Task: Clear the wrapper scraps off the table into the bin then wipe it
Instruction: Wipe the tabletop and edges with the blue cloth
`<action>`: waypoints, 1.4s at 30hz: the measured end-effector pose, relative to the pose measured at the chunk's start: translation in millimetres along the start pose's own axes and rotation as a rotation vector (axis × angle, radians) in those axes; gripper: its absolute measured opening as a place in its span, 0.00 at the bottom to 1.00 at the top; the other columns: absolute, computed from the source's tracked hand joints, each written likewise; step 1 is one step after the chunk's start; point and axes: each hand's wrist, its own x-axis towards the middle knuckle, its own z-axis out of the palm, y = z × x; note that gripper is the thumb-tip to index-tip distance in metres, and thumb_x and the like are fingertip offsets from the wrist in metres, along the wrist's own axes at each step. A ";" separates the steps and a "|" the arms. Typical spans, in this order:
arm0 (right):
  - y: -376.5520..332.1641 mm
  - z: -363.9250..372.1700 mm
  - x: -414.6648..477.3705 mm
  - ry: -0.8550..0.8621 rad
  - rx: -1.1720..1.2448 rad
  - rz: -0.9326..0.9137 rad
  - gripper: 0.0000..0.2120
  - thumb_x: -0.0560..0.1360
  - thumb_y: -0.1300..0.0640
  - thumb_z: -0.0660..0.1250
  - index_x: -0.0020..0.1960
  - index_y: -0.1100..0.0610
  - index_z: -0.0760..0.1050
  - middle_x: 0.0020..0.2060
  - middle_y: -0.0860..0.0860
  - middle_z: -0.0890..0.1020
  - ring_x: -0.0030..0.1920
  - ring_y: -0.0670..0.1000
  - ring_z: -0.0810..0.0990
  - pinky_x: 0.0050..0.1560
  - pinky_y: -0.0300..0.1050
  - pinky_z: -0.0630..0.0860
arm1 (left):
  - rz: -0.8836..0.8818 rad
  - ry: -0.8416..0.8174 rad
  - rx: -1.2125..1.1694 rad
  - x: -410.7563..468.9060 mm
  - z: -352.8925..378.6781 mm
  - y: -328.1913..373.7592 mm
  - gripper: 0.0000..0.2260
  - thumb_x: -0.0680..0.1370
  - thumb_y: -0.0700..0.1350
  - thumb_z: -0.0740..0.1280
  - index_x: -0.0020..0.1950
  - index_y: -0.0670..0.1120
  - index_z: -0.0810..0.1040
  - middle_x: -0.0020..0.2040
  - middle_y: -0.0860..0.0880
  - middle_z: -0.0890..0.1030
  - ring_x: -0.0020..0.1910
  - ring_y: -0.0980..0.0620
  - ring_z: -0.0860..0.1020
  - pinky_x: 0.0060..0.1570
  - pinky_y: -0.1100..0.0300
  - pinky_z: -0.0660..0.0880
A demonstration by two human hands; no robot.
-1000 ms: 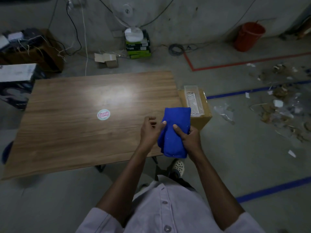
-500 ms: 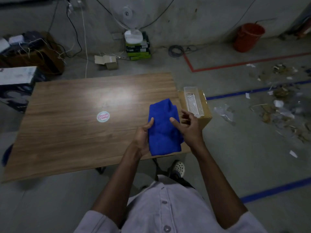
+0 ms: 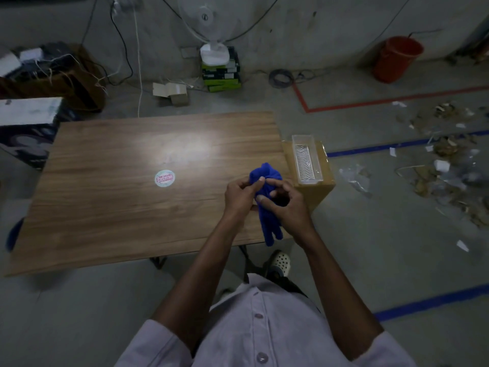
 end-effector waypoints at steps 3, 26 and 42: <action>2.0 -4.3 1.8 0.153 0.052 0.043 0.16 0.70 0.40 0.77 0.54 0.41 0.81 0.57 0.48 0.77 0.55 0.47 0.81 0.55 0.51 0.83 | -0.017 -0.073 -0.012 -1.2 -2.6 5.4 0.08 0.81 0.42 0.68 0.55 0.41 0.85 0.49 0.41 0.87 0.48 0.44 0.85 0.46 0.47 0.82; 0.3 -24.8 -1.4 -0.127 0.347 0.284 0.28 0.67 0.53 0.81 0.62 0.43 0.72 0.62 0.43 0.80 0.60 0.45 0.80 0.55 0.42 0.79 | 0.136 -0.081 0.249 8.9 -49.9 59.5 0.09 0.86 0.43 0.59 0.59 0.45 0.78 0.49 0.48 0.83 0.48 0.49 0.80 0.45 0.58 0.76; 33.4 -22.1 0.5 -0.077 0.592 0.462 0.22 0.77 0.54 0.73 0.68 0.60 0.76 0.60 0.56 0.84 0.58 0.56 0.85 0.50 0.50 0.83 | -0.301 -0.279 0.054 -1.2 -74.1 -8.8 0.27 0.70 0.33 0.77 0.67 0.45 0.77 0.64 0.44 0.82 0.57 0.44 0.84 0.55 0.42 0.82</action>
